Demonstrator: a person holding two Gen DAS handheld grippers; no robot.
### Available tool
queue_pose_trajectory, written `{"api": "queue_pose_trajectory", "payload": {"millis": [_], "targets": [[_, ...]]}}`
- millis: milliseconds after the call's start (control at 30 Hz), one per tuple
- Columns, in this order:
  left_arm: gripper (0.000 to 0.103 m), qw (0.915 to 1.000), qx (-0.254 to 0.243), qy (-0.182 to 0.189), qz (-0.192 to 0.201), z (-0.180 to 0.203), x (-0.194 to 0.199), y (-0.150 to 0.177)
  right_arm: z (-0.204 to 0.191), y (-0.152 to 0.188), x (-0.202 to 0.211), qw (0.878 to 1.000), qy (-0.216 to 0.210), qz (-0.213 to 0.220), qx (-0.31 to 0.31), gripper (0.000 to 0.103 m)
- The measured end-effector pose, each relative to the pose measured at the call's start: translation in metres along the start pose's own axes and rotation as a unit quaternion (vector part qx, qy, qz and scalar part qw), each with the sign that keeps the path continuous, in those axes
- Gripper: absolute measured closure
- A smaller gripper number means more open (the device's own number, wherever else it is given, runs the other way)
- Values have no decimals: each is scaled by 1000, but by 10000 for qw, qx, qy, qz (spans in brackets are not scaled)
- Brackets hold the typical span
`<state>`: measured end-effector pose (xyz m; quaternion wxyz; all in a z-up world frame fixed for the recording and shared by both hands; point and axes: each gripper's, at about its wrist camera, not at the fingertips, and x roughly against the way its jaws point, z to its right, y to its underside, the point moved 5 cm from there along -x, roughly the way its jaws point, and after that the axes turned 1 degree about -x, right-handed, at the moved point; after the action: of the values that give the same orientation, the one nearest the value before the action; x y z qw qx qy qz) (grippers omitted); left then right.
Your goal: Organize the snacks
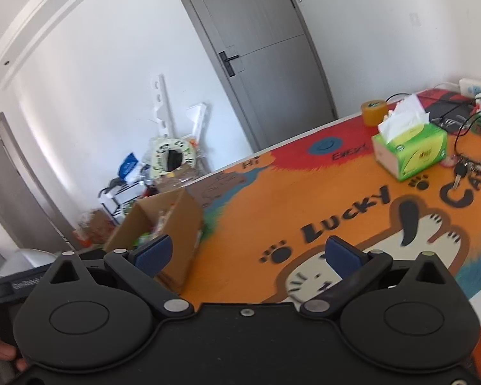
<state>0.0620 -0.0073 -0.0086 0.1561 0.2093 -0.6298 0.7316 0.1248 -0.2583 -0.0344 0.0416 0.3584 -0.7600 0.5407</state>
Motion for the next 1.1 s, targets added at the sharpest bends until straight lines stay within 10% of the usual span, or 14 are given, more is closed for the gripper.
{"api": "queue_pose_trajectory", "payload": {"millis": [1100], "targets": [[0, 9990, 134, -412, 89, -41, 42, 2, -33, 11, 24, 9965, 88, -103, 824, 0]]}}
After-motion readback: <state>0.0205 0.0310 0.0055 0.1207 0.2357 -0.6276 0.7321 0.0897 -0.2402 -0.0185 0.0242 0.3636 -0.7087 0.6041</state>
